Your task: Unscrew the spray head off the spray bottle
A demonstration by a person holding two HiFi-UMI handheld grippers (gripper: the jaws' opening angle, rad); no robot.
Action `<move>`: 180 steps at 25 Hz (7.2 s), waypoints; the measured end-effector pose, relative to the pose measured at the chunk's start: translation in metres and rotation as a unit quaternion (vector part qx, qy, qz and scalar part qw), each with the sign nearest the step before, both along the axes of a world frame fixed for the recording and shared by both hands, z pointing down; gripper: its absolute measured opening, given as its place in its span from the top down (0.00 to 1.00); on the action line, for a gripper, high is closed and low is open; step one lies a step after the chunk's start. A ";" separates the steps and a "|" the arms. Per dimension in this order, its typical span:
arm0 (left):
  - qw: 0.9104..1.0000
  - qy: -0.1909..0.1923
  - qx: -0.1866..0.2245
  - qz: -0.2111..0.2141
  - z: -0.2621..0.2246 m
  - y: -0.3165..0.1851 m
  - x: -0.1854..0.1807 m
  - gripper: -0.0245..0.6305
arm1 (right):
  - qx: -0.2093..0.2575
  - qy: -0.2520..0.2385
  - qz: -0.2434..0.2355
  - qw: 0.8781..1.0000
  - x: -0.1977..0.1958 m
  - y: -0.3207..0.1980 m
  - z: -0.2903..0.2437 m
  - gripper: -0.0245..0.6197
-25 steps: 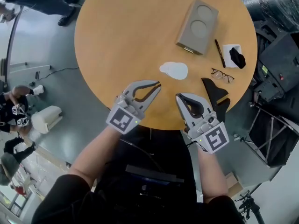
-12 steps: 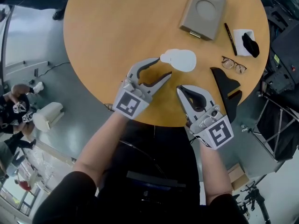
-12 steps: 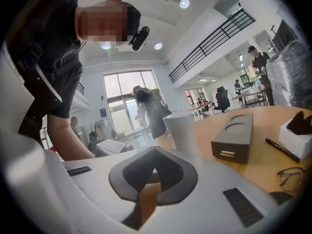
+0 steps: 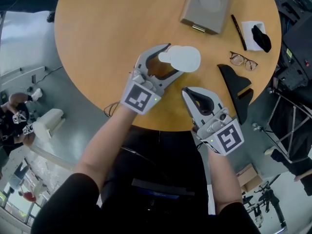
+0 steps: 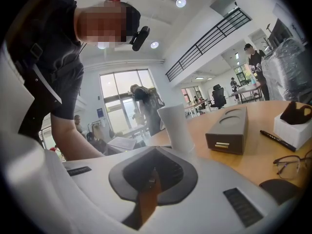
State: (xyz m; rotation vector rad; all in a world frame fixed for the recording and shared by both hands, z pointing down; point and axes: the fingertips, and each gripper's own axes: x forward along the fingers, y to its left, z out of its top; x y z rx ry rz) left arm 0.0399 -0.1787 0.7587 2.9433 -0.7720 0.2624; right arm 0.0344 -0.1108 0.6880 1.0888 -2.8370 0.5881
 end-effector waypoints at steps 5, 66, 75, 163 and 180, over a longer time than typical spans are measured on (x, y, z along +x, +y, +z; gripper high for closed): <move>1.000 -0.004 0.010 0.009 0.000 -0.008 0.014 0.46 | -0.006 -0.005 0.007 1.000 0.007 -0.001 0.002 0.95; 0.998 -0.017 -0.004 0.067 -0.392 0.110 0.011 0.50 | 0.176 -0.008 -0.157 0.972 -0.038 0.027 -0.412 0.64; 0.983 0.009 0.012 0.183 -0.408 0.131 0.004 0.50 | 0.166 -0.055 -0.266 0.948 -0.043 0.055 -0.429 0.65; 0.971 0.083 0.006 0.225 -0.423 0.138 -0.011 0.49 | 0.139 0.015 -0.264 0.954 -0.061 0.060 -0.425 0.55; 0.976 0.070 0.011 0.206 -0.395 0.144 -0.020 0.49 | 0.160 -0.002 -0.255 0.954 -0.063 0.057 -0.449 0.55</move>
